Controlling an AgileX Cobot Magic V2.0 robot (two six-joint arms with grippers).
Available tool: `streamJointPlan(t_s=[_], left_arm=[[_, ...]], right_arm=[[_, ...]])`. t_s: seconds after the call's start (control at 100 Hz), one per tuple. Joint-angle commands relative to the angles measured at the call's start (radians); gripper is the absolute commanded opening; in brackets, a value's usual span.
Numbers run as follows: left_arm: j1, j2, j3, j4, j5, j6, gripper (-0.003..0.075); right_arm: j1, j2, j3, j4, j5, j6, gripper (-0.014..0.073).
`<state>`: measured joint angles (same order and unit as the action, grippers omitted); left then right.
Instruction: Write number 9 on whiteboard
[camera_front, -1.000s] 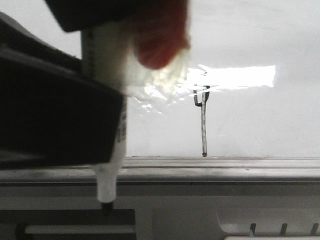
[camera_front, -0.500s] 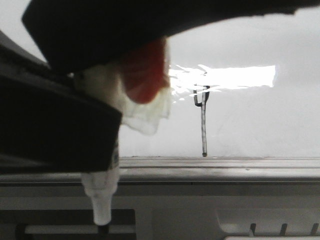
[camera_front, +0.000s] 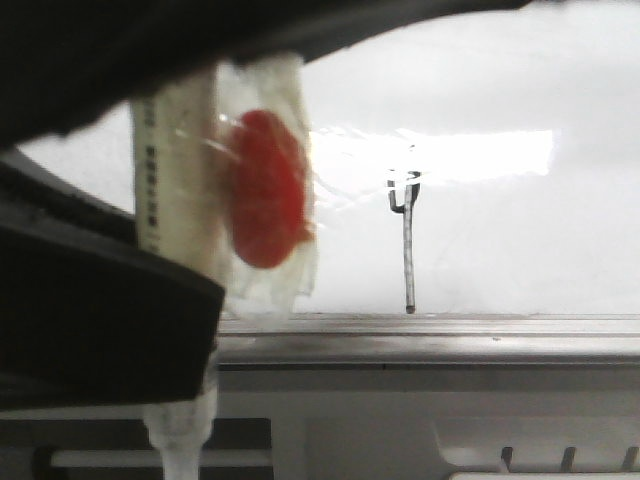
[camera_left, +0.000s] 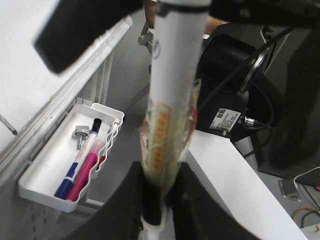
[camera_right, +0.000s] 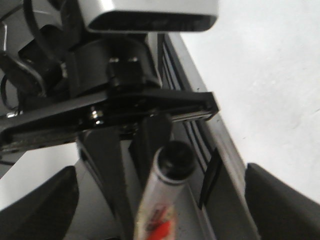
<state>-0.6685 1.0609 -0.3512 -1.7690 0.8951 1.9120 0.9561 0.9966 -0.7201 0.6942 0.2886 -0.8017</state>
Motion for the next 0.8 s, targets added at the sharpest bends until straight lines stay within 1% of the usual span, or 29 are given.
streamJointPlan(t_s=[0.0,0.06,0.11,0.18,0.22,0.23,0.25,0.26,0.27,0.28,0.31,0.32,0.34,0.35,0.37,0.43,0.5,0.59,0.67,0.74,0.79], left_arm=[[-0.005,-0.006,-0.021,-0.087,0.050,-0.028,-0.0020],[-0.005,-0.006,-0.021,-0.087,0.036,-0.033,-0.0020],[-0.005,-0.006,-0.021,-0.087,-0.003,-0.059,-0.0020],[-0.005,-0.006,-0.021,-0.087,-0.100,-0.108,-0.0020],[-0.005,-0.006,-0.026,-0.089,-0.146,-0.143,-0.0020],[-0.005,-0.006,-0.029,-0.089,-0.165,-0.149,-0.0020],[-0.005,-0.006,-0.033,-0.089,-0.193,-0.167,-0.0020],[-0.005,-0.006,-0.037,-0.091,-0.203,-0.180,-0.0020],[-0.005,-0.006,-0.041,-0.091,-0.213,-0.188,-0.0020],[-0.005,-0.006,-0.043,-0.091,-0.233,-0.196,-0.0020],[-0.006,-0.006,-0.054,-0.091,-0.279,-0.241,-0.0020],[-0.006,-0.006,-0.060,-0.091,-0.300,-0.251,-0.0020],[-0.006,-0.006,-0.069,-0.091,-0.321,-0.277,-0.0020],[-0.007,-0.006,-0.072,-0.091,-0.342,-0.285,-0.0020],[-0.009,-0.006,-0.082,-0.091,-0.373,-0.307,-0.0020],[-0.025,-0.006,-0.112,-0.091,-0.455,-0.338,-0.0020],[-0.061,-0.006,-0.153,-0.091,-0.566,-0.345,-0.0020],[-0.136,-0.002,-0.200,-0.091,-0.752,-0.395,-0.0020],[-0.217,0.018,-0.226,-0.091,-0.915,-0.403,-0.0020],[-0.278,0.042,-0.239,-0.091,-1.026,-0.459,-0.0020],[-0.308,0.061,-0.251,-0.091,-1.071,-0.487,-0.0020]], right_arm=[[-0.051,-0.063,-0.036,0.016,-0.070,-0.002,0.0636],[-0.093,-0.103,-0.036,0.016,-0.071,-0.002,0.0614],[-0.124,-0.135,-0.036,0.016,-0.071,-0.002,0.0576],[-0.159,-0.184,-0.036,0.016,-0.073,-0.002,0.0471],[-0.173,-0.207,-0.036,0.016,-0.073,0.000,0.0366],[-0.175,-0.215,-0.036,0.016,-0.073,0.000,0.0325],[-0.177,-0.227,-0.036,0.016,-0.073,0.002,0.0281],[-0.180,-0.231,-0.036,0.016,-0.073,0.002,0.0237],[-0.183,-0.238,-0.036,0.016,-0.073,0.002,0.0214],[-0.182,-0.241,-0.036,0.016,-0.073,0.002,0.0169],[-0.187,-0.253,-0.036,0.016,-0.073,0.002,0.0081],[-0.189,-0.258,-0.036,0.016,-0.073,0.002,0.0038],[-0.190,-0.265,-0.036,0.016,-0.073,0.002,-0.0001],[-0.192,-0.267,-0.036,0.016,-0.073,0.002,-0.0041],[-0.194,-0.272,-0.036,0.016,-0.073,0.002,-0.0076],[-0.195,-0.280,-0.036,0.016,-0.073,0.002,-0.0069],[-0.195,-0.280,-0.036,0.016,-0.073,0.002,-0.0069],[-0.195,-0.276,-0.034,0.016,-0.073,0.002,-0.0069],[-0.195,-0.276,-0.034,0.016,-0.073,0.002,-0.0069],[-0.195,-0.276,-0.034,0.016,-0.073,0.002,-0.0069],[-0.195,-0.276,-0.034,0.016,-0.073,0.002,-0.0069]])
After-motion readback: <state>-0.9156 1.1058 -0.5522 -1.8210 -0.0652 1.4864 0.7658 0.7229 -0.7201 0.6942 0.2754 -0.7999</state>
